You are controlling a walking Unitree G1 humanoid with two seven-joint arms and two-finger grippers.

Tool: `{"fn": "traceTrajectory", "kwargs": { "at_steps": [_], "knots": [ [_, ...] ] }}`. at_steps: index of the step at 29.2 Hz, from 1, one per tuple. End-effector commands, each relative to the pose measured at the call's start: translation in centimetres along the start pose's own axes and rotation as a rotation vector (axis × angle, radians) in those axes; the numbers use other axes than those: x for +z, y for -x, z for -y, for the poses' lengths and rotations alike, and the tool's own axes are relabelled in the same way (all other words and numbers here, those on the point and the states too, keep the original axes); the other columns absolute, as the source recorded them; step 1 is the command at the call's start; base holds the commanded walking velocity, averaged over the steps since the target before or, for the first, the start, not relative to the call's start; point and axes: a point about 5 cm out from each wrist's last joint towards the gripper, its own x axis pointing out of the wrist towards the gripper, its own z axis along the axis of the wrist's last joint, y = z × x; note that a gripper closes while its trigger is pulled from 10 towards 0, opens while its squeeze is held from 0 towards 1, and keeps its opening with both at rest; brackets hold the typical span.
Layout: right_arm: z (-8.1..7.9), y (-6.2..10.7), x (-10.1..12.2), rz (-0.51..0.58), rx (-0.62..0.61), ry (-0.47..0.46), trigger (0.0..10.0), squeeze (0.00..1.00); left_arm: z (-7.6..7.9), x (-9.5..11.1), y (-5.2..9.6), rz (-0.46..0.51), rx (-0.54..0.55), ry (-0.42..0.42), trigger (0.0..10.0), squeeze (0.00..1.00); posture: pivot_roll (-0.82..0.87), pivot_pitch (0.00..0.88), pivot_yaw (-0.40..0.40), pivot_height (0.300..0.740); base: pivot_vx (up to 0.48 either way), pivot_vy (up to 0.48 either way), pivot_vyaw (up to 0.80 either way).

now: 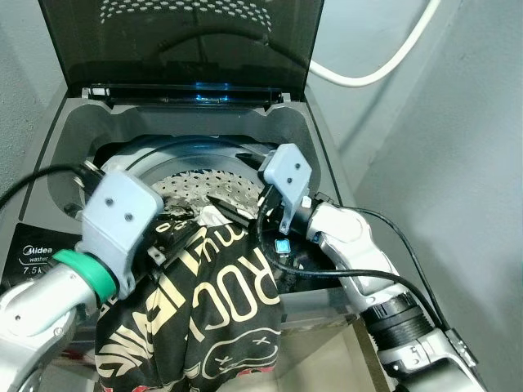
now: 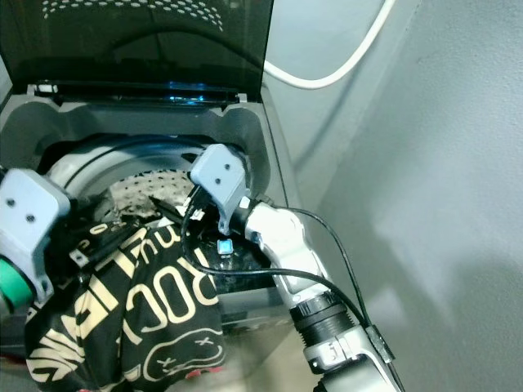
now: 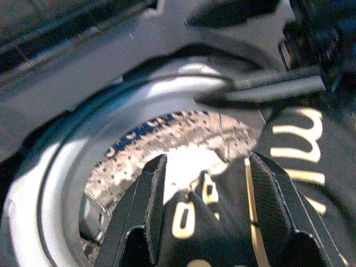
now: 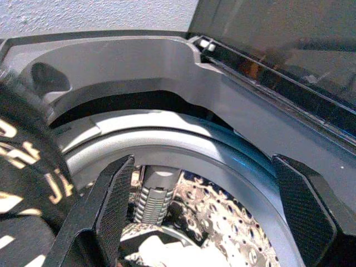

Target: Clothes washing

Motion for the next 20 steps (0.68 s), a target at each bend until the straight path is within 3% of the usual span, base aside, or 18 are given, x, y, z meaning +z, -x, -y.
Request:
{"fn": "traceTrajectory", "kwargs": {
  "at_steps": [1,7,12,13,16,17,20],
  "knots": [
    [-0.3,0.5,-1.1,-0.031,-0.015,-0.031,10.0,0.0,0.2,0.1,0.7,-0.026,-0.076,0.019,10.0,0.0,0.27,0.099,-0.009,0.74,0.0,0.0,0.0],
    [-0.8,0.2,-1.4,-0.032,-0.019,-0.023,10.0,0.0,-0.9,0.4,0.8,-0.041,-0.134,0.121,10.0,0.0,0.27,0.083,0.018,0.74,0.0,0.0,0.0],
    [-0.8,0.1,-1.4,-0.028,-0.021,-0.021,10.0,0.0,-0.8,-0.5,0.6,-0.111,-0.175,0.134,10.0,0.0,0.27,0.07,0.028,0.74,0.0,0.0,0.0],
    [-0.8,0.0,-1.4,-0.028,-0.024,-0.021,10.0,0.0,-0.7,-1.0,0.6,-0.141,-0.187,0.132,4.4,0.0,0.27,0.07,0.028,0.74,0.0,0.0,0.0],
    [-0.8,0.0,-1.4,-0.028,-0.026,-0.02,10.0,0.0,-0.7,-1.6,0.5,-0.174,-0.188,0.116,4.4,0.0,0.26,0.063,0.029,0.74,0.0,0.0,0.0],
    [-0.7,0.0,-1.3,-0.029,-0.029,-0.019,10.0,0.0,-0.8,-2.0,0.3,-0.195,-0.181,0.078,0.0,0.0,0.25,0.058,0.031,0.74,0.0,0.0,0.0],
    [-0.6,0.1,-1.3,-0.03,-0.033,-0.018,10.0,0.0,-1.0,-2.4,0.1,-0.209,-0.172,0.031,0.0,0.0,0.25,0.057,0.033,0.74,0.0,0.0,0.0]
  ]
}}
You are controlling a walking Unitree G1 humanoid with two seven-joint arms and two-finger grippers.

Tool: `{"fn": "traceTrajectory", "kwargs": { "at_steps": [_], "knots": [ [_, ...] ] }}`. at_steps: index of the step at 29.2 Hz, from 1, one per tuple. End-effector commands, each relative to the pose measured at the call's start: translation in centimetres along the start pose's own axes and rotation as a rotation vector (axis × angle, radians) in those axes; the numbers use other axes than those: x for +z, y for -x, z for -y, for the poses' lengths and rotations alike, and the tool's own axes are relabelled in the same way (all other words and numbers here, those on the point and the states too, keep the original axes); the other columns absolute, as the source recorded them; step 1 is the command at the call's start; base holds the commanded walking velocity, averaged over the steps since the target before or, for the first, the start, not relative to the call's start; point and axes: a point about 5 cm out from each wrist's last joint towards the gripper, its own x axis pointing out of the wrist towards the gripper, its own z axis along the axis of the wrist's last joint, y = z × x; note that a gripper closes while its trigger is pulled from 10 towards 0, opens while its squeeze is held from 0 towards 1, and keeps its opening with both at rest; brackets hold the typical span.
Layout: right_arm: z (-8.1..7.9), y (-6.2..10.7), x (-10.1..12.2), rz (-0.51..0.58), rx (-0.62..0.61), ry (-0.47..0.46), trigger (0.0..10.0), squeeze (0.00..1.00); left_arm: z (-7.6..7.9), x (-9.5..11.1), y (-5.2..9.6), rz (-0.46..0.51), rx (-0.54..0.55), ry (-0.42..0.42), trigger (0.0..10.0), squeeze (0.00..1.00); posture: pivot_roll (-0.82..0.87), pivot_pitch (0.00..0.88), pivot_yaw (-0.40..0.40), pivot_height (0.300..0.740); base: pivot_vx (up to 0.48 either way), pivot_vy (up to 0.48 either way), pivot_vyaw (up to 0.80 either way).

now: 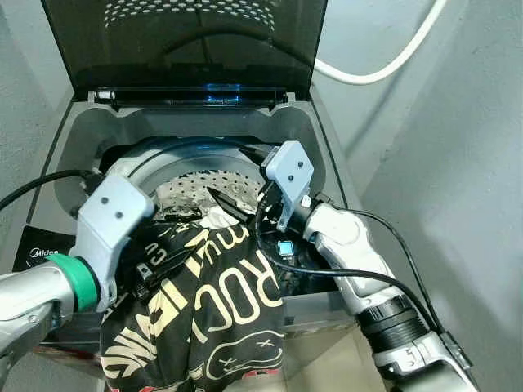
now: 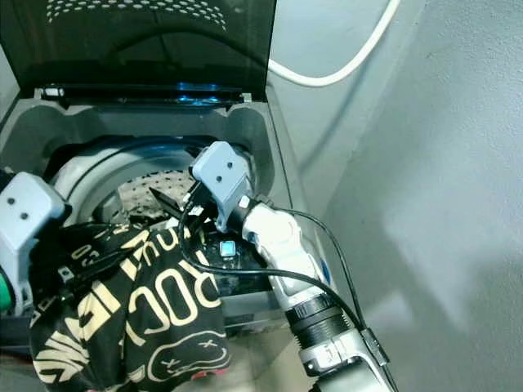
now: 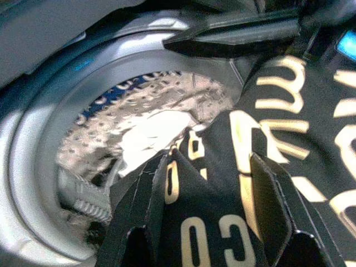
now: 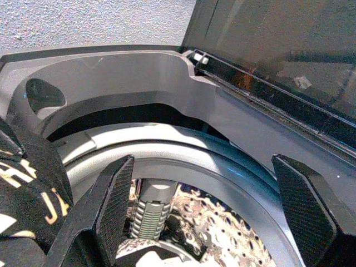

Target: Clothes washing

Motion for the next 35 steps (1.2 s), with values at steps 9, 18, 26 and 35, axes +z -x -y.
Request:
{"fn": "traceTrajectory", "kwargs": {
  "at_steps": [9,18,26,35],
  "knots": [
    [-0.2,0.5,-1.1,-0.041,-0.012,-0.023,10.0,0.0,-1.2,-0.4,-1.7,0.005,0.067,-0.074,0.0,0.0,0.23,0.059,0.035,0.74,0.0,0.0,0.0],
    [-0.1,0.4,-1.0,-0.038,-0.015,-0.023,10.0,0.0,-3.5,2.2,-3.6,0.186,0.219,-0.202,10.0,0.0,0.23,0.062,0.023,0.74,0.0,0.0,0.0],
    [-0.1,0.3,-1.0,-0.037,-0.012,-0.022,10.0,0.0,-5.8,6.2,-5.2,0.394,0.332,-0.33,10.0,0.0,0.22,0.067,0.012,0.74,0.0,0.0,0.0],
    [-0.2,0.3,-0.9,-0.038,-0.01,-0.022,10.0,0.0,-10.0,11.7,-6.7,0.559,0.597,-0.662,10.0,0.0,0.2,0.073,0.009,0.74,0.0,0.0,0.0]
  ]
}}
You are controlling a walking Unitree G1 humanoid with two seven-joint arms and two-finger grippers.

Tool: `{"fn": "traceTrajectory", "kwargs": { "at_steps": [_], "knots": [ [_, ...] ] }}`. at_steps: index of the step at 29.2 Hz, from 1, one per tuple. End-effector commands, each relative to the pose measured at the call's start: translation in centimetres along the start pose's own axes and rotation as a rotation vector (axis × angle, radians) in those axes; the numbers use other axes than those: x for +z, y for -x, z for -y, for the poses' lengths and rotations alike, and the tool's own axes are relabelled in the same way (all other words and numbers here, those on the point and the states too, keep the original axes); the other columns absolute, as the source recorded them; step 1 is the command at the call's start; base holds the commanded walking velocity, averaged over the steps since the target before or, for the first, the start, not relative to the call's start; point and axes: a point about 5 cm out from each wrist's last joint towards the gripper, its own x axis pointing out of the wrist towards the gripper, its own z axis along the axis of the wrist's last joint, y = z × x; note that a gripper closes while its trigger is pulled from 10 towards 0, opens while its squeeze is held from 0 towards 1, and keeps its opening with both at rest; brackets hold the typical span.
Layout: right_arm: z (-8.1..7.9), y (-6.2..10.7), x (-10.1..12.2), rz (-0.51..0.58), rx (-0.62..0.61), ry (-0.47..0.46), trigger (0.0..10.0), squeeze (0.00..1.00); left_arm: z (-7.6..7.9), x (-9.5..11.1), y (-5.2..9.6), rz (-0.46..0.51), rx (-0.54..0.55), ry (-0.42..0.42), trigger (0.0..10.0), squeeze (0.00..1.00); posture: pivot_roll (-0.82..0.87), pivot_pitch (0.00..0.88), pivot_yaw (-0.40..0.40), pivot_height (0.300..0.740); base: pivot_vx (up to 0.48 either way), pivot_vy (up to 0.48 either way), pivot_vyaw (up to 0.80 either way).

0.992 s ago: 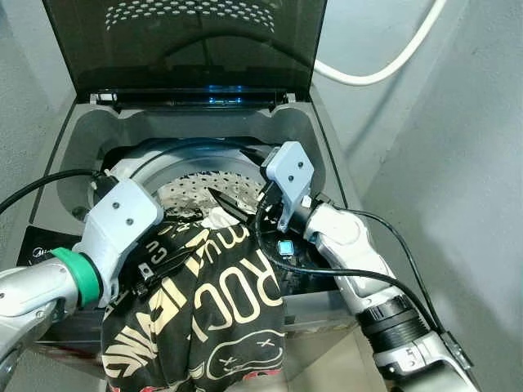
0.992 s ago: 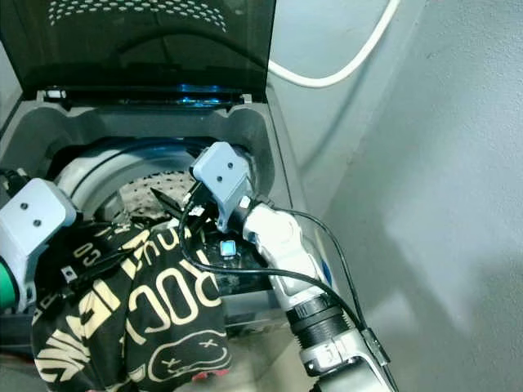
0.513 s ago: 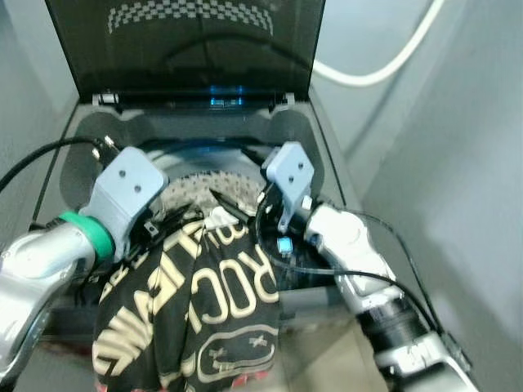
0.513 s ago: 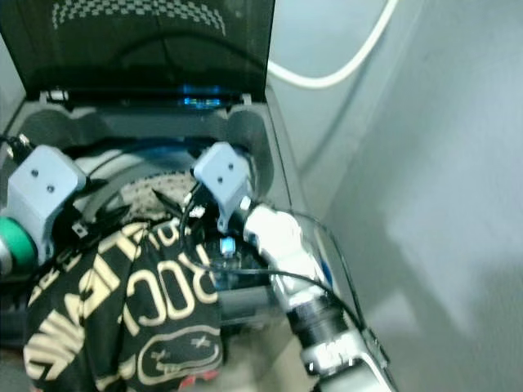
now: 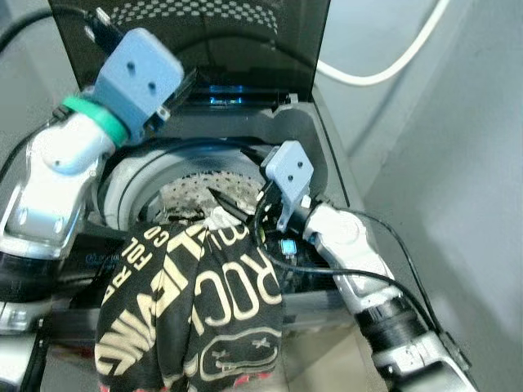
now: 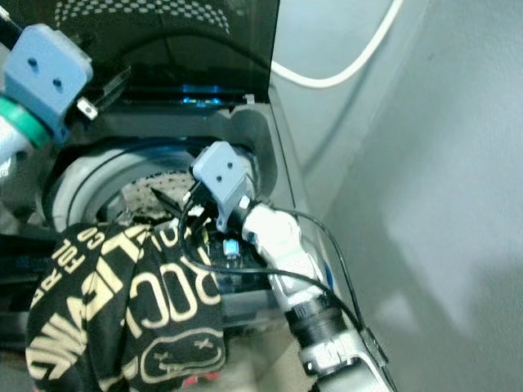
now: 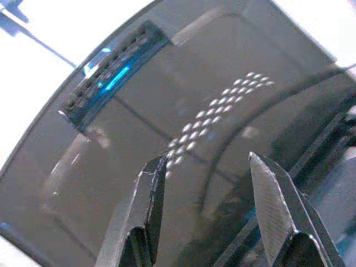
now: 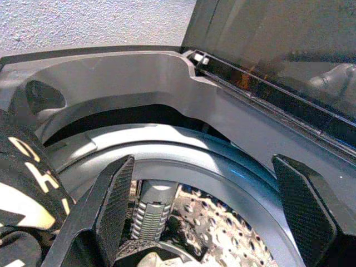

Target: Clothes washing

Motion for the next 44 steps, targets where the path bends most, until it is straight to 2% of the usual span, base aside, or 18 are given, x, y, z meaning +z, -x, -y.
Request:
{"fn": "traceTrajectory", "kwargs": {
  "at_steps": [1,3,6,8,10,11,12,13,15,16,17,19,20,25,33,34,35,44],
  "knots": [
    [-0.3,0.3,-0.8,-0.031,0.002,-0.017,10.0,0.0,-0.1,-0.3,-0.3,0.007,0.016,-0.061,10.0,0.0,0.2,0.073,0.009,0.74,0.0,0.0,0.0],
    [-0.2,0.4,-0.8,-0.032,-0.005,-0.016,10.0,0.0,-0.9,-0.1,-1.1,0.051,0.079,-0.187,10.0,0.0,0.2,0.076,0.008,0.74,0.0,0.0,0.0],
    [-0.2,0.4,-0.8,-0.032,-0.008,-0.015,10.0,0.0,-1.0,0.0,-1.3,0.07,0.094,-0.223,10.0,0.0,0.2,0.076,0.008,0.74,0.0,0.0,0.0],
    [-0.2,0.4,-0.8,-0.034,-0.017,0.001,10.0,0.0,-0.8,0.0,-1.3,0.091,0.11,-0.313,10.0,0.0,0.19,0.081,0.006,0.74,0.0,0.0,0.0],
    [-0.2,0.4,-0.8,-0.034,-0.017,0.001,10.0,0.0,-0.8,0.0,-1.3,0.091,0.11,-0.313,10.0,0.0,0.19,0.081,0.006,0.74,0.0,0.0,0.0],
    [-0.3,0.5,-0.8,-0.033,-0.021,0.011,10.0,0.0,-1.0,-0.3,-1.3,0.081,0.123,-0.275,10.0,0.0,0.19,0.082,0.005,0.74,0.0,0.0,0.0],
    [-0.3,0.4,-0.6,-0.024,-0.028,0.013,10.0,0.0,-1.6,-0.3,-1.3,0.072,0.175,-0.163,10.0,0.0,0.19,0.085,0.005,0.74,0.0,0.0,0.0],
    [-0.3,0.4,-0.6,-0.024,-0.028,0.013,10.0,0.0,-1.6,-0.3,-1.3,0.072,0.175,-0.163,10.0,0.0,0.19,0.085,0.005,0.74,0.0,0.0,0.0],
    [-0.3,0.5,-0.1,0.015,-0.025,-0.022,10.0,0.0,-2.6,0.8,-1.1,0.097,0.25,0.168,10.0,0.0,0.19,0.086,0.0,0.74,0.0,0.0,0.0],
    [-0.3,0.5,-0.1,0.015,-0.025,-0.022,10.0,0.0,-2.6,0.8,-1.1,0.097,0.25,0.168,10.0,0.0,0.19,0.086,0.0,0.74,0.0,0.0,0.0],
    [-0.8,0.7,0.3,0.048,0.038,-0.078,10.0,0.0,-3.1,2.2,-0.9,0.157,0.254,0.297,10.0,0.0,0.2,0.084,-0.005,0.74,0.0,0.0,0.0],
    [-2.3,1.4,0.8,0.077,0.192,-0.159,10.0,0.0,-3.3,4.4,-0.5,0.269,0.22,0.399,10.0,0.0,0.21,0.082,-0.011,0.74,0.0,0.0,0.0],
    [-2.3,1.4,0.8,0.077,0.192,-0.159,10.0,0.0,-3.3,4.4,-0.5,0.269,0.22,0.399,10.0,0.0,0.21,0.082,-0.011,0.74,0.0,0.0,0.0],
    [-8.4,3.2,-1.1,-0.015,0.594,-0.234,10.0,0.0,-2.7,6.2,0.1,0.336,0.184,0.383,10.0,0.0,0.23,0.074,-0.024,0.74,0.0,0.0,0.0],
    [-10.4,2.9,-2.3,-0.066,0.683,-0.163,10.0,0.0,-3.5,6.7,0.3,0.356,0.207,0.37,10.0,0.0,0.25,0.063,-0.032,0.74,0.0,0.0,0.0],
    [-10.6,2.4,-2.7,-0.08,0.675,-0.122,10.0,0.3,-3.7,6.9,0.3,0.36,0.209,0.363,10.0,0.0,0.25,0.059,-0.035,0.74,0.0,0.0,0.0],
    [-10.6,1.9,-2.8,-0.092,0.663,-0.09,10.0,1.0,-4.0,7.0,0.4,0.355,0.206,0.361,10.0,0.0,0.25,0.058,-0.037,0.74,0.0,0.0,0.0],
    [-10.4,1.3,-2.0,-0.076,0.665,-0.071,10.0,1.0,-3.8,6.9,0.8,0.325,0.195,0.354,10.0,0.0,0.25,0.051,-0.04,0.74,0.0,0.0,0.0]
  ]
}}
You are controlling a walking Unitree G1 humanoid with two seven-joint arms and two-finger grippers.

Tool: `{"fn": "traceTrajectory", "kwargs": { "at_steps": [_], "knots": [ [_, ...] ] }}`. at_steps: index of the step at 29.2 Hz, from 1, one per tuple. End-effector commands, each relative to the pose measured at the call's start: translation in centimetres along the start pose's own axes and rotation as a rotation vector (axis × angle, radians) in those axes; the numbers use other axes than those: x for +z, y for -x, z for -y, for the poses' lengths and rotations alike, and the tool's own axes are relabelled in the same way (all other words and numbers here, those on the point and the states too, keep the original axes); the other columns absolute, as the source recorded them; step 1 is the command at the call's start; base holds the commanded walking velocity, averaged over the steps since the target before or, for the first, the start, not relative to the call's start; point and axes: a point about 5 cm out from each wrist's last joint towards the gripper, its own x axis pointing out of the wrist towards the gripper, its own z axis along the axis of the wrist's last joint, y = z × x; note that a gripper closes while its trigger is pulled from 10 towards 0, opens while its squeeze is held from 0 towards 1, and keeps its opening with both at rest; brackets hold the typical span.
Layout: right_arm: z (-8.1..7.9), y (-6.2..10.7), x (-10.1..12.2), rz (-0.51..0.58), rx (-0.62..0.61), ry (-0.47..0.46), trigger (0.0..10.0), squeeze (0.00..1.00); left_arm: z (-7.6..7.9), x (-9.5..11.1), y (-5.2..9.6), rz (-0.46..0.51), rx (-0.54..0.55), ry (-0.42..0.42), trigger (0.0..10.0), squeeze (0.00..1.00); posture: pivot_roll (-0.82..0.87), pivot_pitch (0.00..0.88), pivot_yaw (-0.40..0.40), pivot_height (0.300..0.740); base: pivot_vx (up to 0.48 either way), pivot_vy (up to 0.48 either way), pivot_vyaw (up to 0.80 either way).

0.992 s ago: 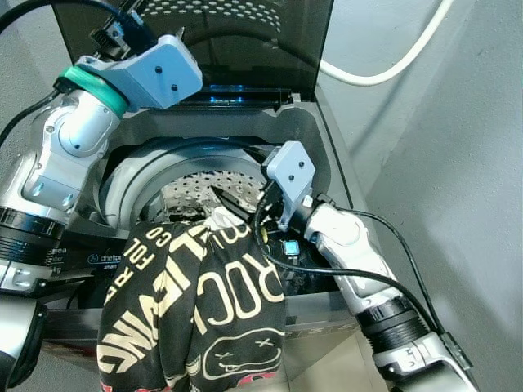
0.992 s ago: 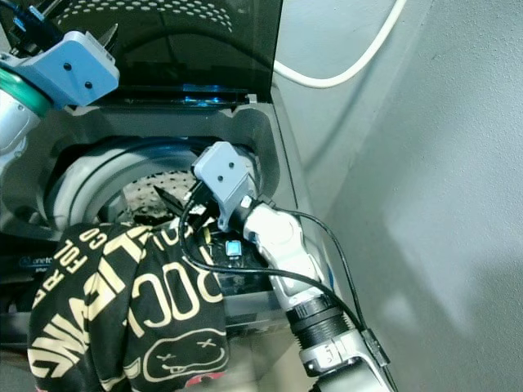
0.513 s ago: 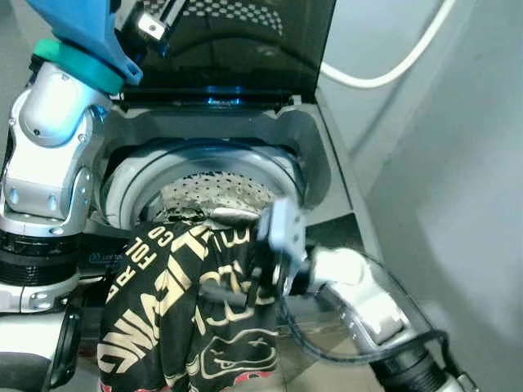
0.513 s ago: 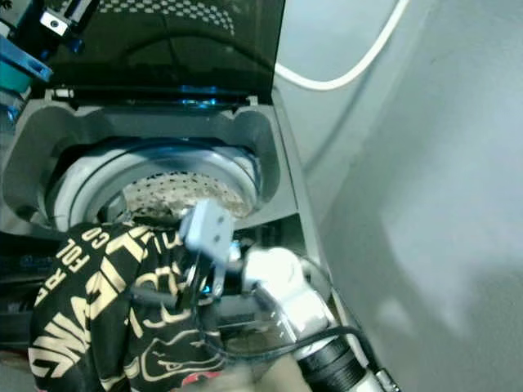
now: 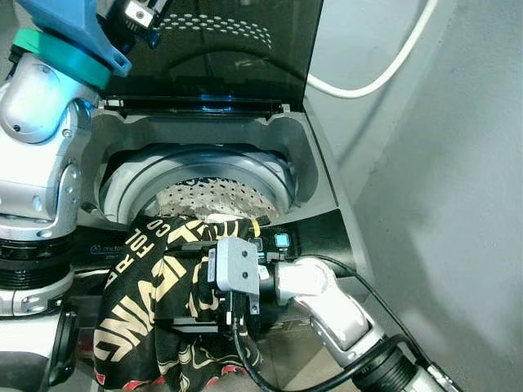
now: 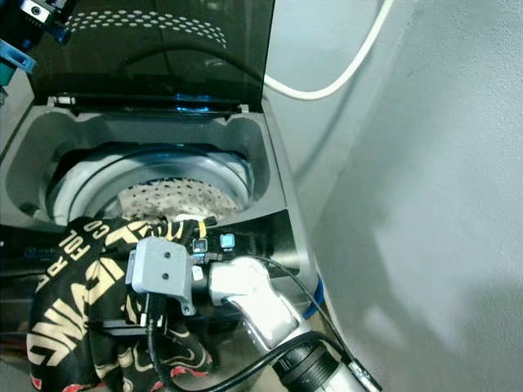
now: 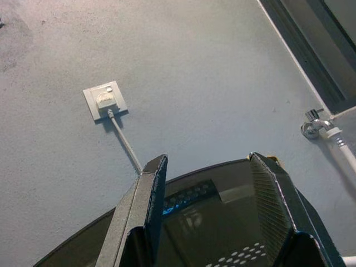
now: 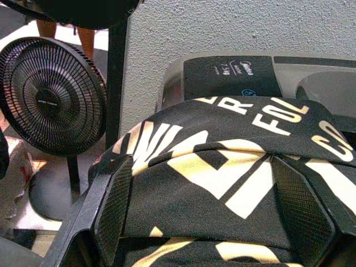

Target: Clothes washing

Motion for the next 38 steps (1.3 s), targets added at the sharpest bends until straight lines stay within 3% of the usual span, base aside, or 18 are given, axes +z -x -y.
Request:
{"fn": "traceTrajectory", "kwargs": {
  "at_steps": [1,7,11,12,15,16,17,24,30,38],
  "knots": [
    [-0.5,-0.1,-0.9,-0.041,0.023,-0.043,10.0,1.0,0.2,0.1,0.2,-0.004,-0.008,-0.012,10.0,0.0,0.25,0.051,-0.04,0.74,0.0,0.0,0.0],
    [-0.8,-0.5,-0.8,-0.046,0.066,-0.02,10.0,1.0,0.4,-0.3,0.2,-0.01,0.003,-0.005,10.0,0.0,0.25,0.046,-0.042,0.74,0.0,0.0,0.0],
    [-0.9,-1.0,-1.4,-0.097,0.08,0.044,10.0,1.0,1.0,-0.7,0.2,-0.024,-0.004,0.005,10.0,0.0,0.23,0.051,-0.04,0.74,0.0,0.0,0.0],
    [-0.8,-1.1,-1.8,-0.126,0.069,0.065,10.0,0.0,1.1,-0.8,0.2,-0.027,-0.007,0.006,10.0,0.0,0.23,0.051,-0.04,0.74,0.0,0.0,0.0],
    [-0.4,-1.2,-2.2,-0.169,0.037,0.085,10.0,0.0,1.2,-0.8,0.3,-0.036,-0.009,0.009,10.0,0.0,0.23,0.057,-0.038,0.74,0.0,0.0,0.0],
    [-0.2,-1.2,-2.4,-0.183,0.017,0.089,6.9,0.0,1.2,-0.9,0.3,-0.039,-0.009,0.01,10.0,0.0,0.23,0.057,-0.038,0.74,0.0,0.0,0.0],
    [0.1,-1.1,-2.4,-0.185,0.0,0.082,0.0,0.0,1.2,-0.9,0.4,-0.042,-0.009,0.011,10.0,0.0,0.23,0.057,-0.038,0.74,0.0,0.0,0.0],
    [0.8,-0.8,-2.0,-0.155,-0.041,0.042,0.0,0.0,1.2,-1.0,0.4,-0.048,-0.008,0.011,10.0,0.0,0.23,0.064,-0.038,0.74,0.0,0.0,0.0],
    [2.4,-0.5,-1.2,-0.09,-0.161,-0.043,0.0,0.0,1.3,-1.1,0.5,-0.056,-0.007,0.012,10.0,0.0,0.23,0.072,-0.039,0.74,0.0,0.0,0.0],
    [4.2,-0.1,-1.3,-0.115,-0.317,0.02,0.0,0.0,1.6,-1.4,0.7,-0.066,-0.004,0.012,10.0,0.0,0.22,0.079,-0.044,0.74,0.0,0.0,0.0]
  ]
}}
